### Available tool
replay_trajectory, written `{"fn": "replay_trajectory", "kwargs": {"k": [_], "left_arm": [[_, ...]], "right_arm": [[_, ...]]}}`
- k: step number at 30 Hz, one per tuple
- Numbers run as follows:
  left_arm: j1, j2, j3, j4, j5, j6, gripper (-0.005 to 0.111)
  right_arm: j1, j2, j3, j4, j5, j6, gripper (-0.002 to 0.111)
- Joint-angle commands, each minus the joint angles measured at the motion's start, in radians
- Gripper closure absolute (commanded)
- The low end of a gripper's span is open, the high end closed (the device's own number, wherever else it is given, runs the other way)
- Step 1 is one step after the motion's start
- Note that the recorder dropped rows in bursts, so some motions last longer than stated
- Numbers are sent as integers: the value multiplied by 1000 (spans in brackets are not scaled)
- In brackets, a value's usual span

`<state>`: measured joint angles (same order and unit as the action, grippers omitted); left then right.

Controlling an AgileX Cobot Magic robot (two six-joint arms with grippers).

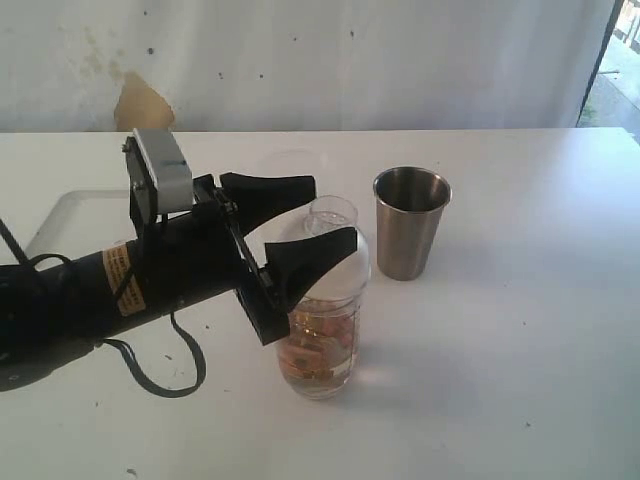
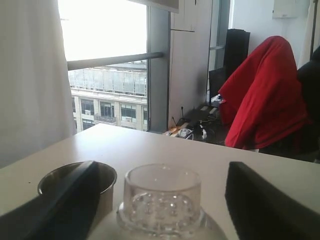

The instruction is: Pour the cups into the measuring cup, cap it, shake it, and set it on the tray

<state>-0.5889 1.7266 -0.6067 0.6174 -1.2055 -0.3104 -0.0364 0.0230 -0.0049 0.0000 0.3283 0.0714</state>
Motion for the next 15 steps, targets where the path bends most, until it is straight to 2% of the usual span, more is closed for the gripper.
{"fn": "replay_trajectory", "kwargs": {"k": [1, 12, 15], "left_arm": [[-1, -6, -6, -19, -16, -2, 38], [-1, -6, -6, -42, -16, 4, 38], [-1, -6, -6, -42, -16, -1, 30]], "right_arm": [[-4, -5, 5, 0, -8, 5, 108], [-4, -5, 5, 0, -8, 5, 108], [-4, -5, 5, 0, -8, 5, 108]]}}
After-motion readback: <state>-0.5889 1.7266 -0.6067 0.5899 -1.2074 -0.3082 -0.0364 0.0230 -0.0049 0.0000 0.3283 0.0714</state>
